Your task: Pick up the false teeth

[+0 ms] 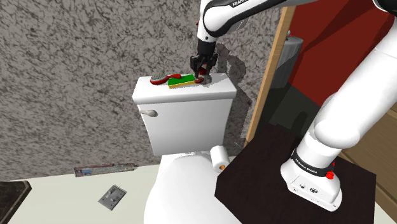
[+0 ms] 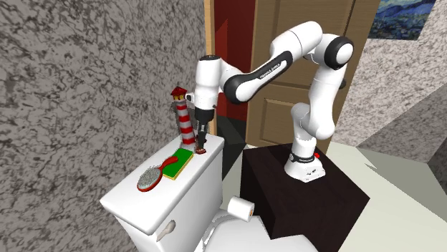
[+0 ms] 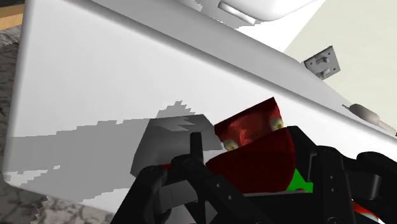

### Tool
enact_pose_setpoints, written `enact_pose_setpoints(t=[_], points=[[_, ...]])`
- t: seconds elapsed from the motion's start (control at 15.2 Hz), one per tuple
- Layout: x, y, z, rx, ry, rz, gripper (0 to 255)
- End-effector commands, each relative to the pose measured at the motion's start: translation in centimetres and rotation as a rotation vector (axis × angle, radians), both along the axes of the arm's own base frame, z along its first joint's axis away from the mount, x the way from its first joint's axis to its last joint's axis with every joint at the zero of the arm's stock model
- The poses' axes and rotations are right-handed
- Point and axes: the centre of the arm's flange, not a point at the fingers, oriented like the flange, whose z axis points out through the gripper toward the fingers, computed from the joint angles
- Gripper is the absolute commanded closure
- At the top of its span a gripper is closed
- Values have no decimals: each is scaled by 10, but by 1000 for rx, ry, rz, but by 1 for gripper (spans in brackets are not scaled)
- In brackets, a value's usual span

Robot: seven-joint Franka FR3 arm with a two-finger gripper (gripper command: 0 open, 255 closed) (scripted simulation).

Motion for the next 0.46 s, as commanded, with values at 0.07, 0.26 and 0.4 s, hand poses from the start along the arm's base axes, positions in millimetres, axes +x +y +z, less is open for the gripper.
enact_pose_setpoints(t=[0.07,0.26,0.4], points=[[-1,0,16,0,0,0,255],[-1,0,32,0,0,0,255],[-2,0,33,0,0,0,255]])
